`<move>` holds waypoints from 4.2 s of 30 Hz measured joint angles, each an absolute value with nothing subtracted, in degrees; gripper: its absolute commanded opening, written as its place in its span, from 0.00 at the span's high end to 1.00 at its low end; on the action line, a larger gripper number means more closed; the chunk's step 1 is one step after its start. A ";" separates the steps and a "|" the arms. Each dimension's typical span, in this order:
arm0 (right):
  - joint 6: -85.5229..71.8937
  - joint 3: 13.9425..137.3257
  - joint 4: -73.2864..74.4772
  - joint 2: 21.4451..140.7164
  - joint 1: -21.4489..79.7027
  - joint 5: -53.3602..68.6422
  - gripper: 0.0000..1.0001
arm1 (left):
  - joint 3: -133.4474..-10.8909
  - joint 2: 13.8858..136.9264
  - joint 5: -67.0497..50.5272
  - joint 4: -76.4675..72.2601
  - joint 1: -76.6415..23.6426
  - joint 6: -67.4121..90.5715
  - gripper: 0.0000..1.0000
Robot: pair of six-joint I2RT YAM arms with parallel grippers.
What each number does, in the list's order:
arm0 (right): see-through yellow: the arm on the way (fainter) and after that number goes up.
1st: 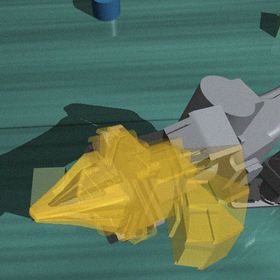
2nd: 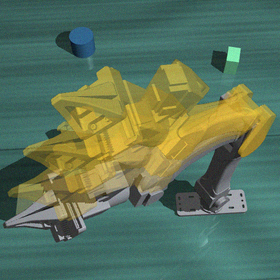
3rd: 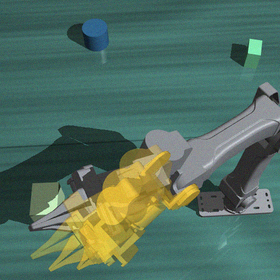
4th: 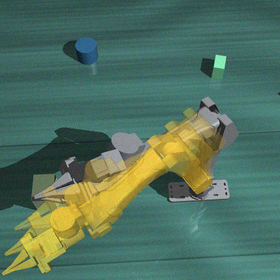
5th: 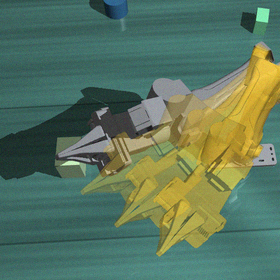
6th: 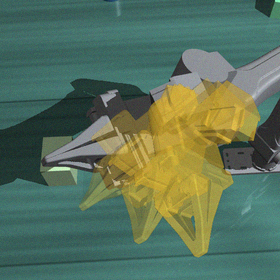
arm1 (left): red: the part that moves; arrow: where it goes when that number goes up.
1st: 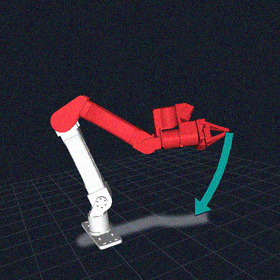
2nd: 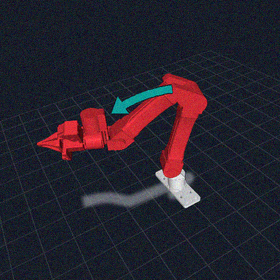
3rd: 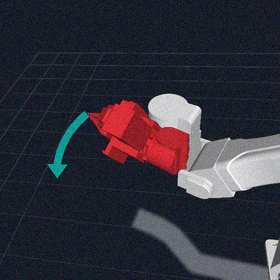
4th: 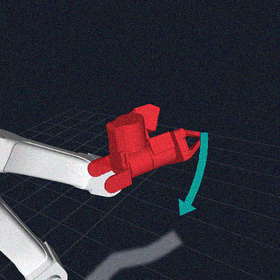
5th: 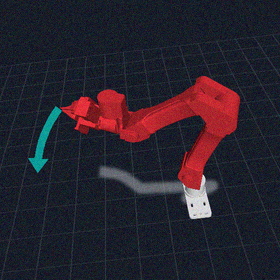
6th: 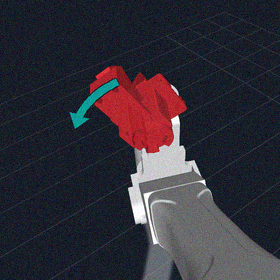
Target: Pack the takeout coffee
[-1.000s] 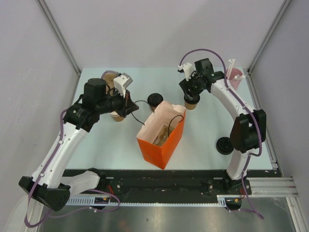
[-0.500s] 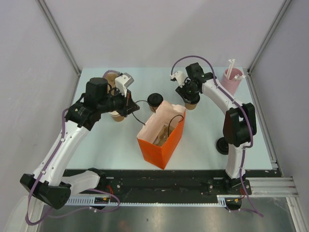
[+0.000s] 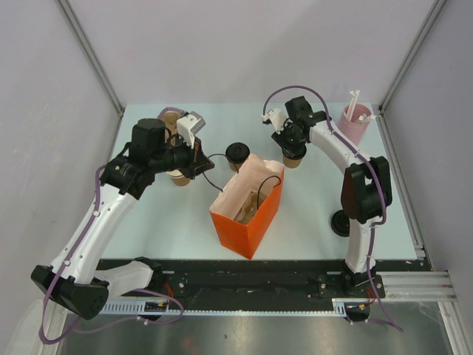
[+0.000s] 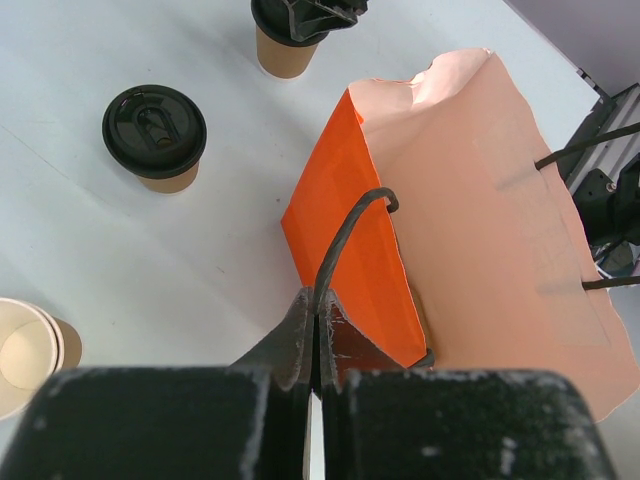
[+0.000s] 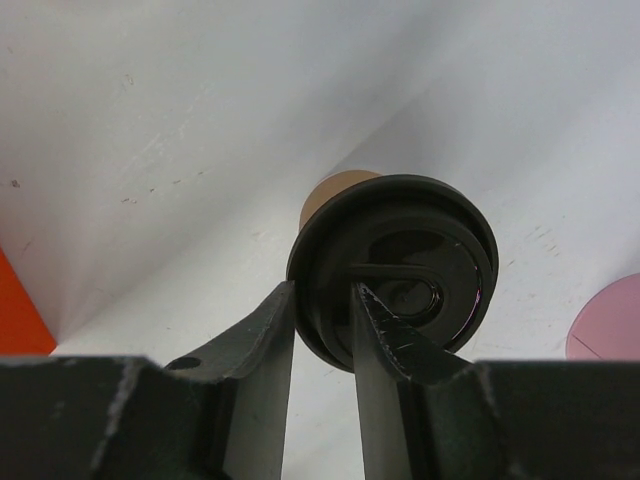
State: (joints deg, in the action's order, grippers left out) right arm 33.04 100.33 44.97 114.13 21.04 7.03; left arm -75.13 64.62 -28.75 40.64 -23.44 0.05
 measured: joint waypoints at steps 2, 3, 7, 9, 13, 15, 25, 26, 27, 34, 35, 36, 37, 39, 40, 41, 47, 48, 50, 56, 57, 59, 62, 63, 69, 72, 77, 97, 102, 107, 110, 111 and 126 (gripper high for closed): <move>33.06 100.33 44.82 114.32 20.99 7.16 0.75 | -75.13 64.62 -28.75 40.64 -23.44 0.05 1.00; 33.01 100.33 44.73 114.48 20.99 7.31 0.77 | -75.13 64.64 -28.75 40.64 -23.44 0.05 1.00; 33.01 100.33 44.40 114.59 20.91 8.05 0.88 | -75.42 64.88 -28.77 40.66 -23.44 0.05 1.00; 33.04 100.33 44.36 114.59 20.88 8.25 0.91 | -75.44 64.93 -28.80 40.66 -23.44 0.05 1.00; 32.47 100.33 44.38 114.59 20.69 9.04 1.00 | -75.48 64.99 -28.82 40.66 -23.44 0.05 1.00; 31.66 100.33 44.45 114.54 20.58 9.19 1.00 | -75.61 65.04 -28.88 40.66 -23.44 0.05 1.00; 24.47 107.09 51.37 108.01 20.23 7.81 1.00 | -75.70 65.25 -28.45 40.84 -23.44 0.23 0.59; 23.83 108.27 52.18 106.69 20.43 7.46 1.00 | -75.70 65.25 -28.42 40.86 -23.44 0.30 0.55; 23.07 109.84 53.10 105.01 20.84 7.07 1.00 | -75.70 65.25 -28.42 40.86 -23.44 0.36 0.52; 19.33 121.62 58.87 93.30 28.23 5.15 1.00 | -74.41 64.71 -28.75 40.84 -24.01 0.51 0.44; 18.81 123.35 59.61 92.23 29.93 4.99 1.00 | -73.91 64.49 -28.82 40.84 -24.29 0.54 0.44; 18.50 125.01 60.58 91.61 31.35 4.91 1.00 | -73.45 64.34 -28.95 40.93 -24.60 0.54 0.43; 18.00 127.20 61.89 91.18 33.47 4.75 1.00 | -73.08 64.16 -29.12 40.97 -24.84 0.51 0.43; 17.30 130.58 64.31 90.76 37.63 4.27 1.00 | -72.64 63.86 -29.50 41.12 -25.26 0.71 0.42; 16.73 132.00 65.91 90.78 39.88 4.10 1.00 | -72.47 63.68 -29.85 41.10 -25.39 1.06 0.42; 16.21 133.01 67.33 90.98 41.67 4.08 1.00 | -72.34 63.53 -30.17 41.12 -25.47 1.17 0.42; 12.62 134.76 74.67 92.71 48.88 4.29 1.00 | -70.72 62.67 -31.51 40.84 -26.79 1.98 0.41; 12.19 134.74 75.20 92.97 49.45 4.34 1.00 | -70.19 62.67 -31.75 40.82 -27.07 2.09 0.41; 11.25 134.52 76.09 93.36 50.74 4.36 1.00 | -69.10 62.67 -31.90 40.64 -27.59 2.22 0.41; 10.39 131.74 76.51 93.76 52.34 6.13 1.00 | -66.96 62.89 -32.21 40.29 -29.21 3.16 0.55; 10.24 130.93 76.47 93.93 52.34 6.46 1.00 | -66.85 62.98 -32.18 40.05 -29.36 3.22 0.63; 10.07 129.16 76.55 94.37 52.27 7.27 1.00 | -66.74 63.11 -32.18 39.83 -29.61 3.40 0.74; 10.04 126.87 76.71 95.33 52.01 8.51 1.00 | -66.74 63.40 -32.27 39.44 -29.95 3.99 0.93; 10.04 126.19 76.73 95.64 51.86 8.84 1.00 | -66.74 63.51 -32.25 39.29 -30.11 4.03 1.00; 11.05 120.99 76.90 97.60 49.65 11.73 1.00 | -66.72 64.12 -32.16 38.41 -30.48 4.08 0.99; 11.44 117.56 76.60 98.06 47.72 12.38 1.00 | -66.74 64.18 -32.16 38.22 -30.55 4.08 1.00; 11.68 107.79 74.06 97.43 44.71 14.20 1.00 | -66.74 64.20 -31.48 38.20 -30.55 4.08 1.00; 12.67 88.97 59.46 93.67 45.91 14.28 1.00 | -67.75 66.26 -30.09 37.78 -30.63 4.05 1.00; 11.62 86.61 55.79 93.97 45.91 14.94 1.00 | -67.83 66.35 -30.02 37.74 -30.68 4.03 1.00; 11.38 84.51 53.69 94.15 45.32 15.09 1.00 | -67.83 66.35 -29.98 37.60 -30.89 3.97 1.00; 11.22 84.12 52.77 94.15 44.86 15.51 1.00 | -67.88 66.37 -29.89 37.47 -31.20 3.92 1.00; 11.22 83.99 52.45 94.15 44.84 15.53 1.00 | -67.96 66.39 -29.87 37.47 -31.33 3.92 1.00; 11.57 80.73 46.28 93.23 43.27 16.45 1.00 | -68.64 66.78 -28.42 37.45 -31.75 3.20 1.00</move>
State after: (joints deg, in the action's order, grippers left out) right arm 11.57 80.73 46.28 93.23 43.27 16.45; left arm -68.64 66.78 -28.42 37.45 -31.75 3.20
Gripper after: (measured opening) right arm 0.110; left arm 0.018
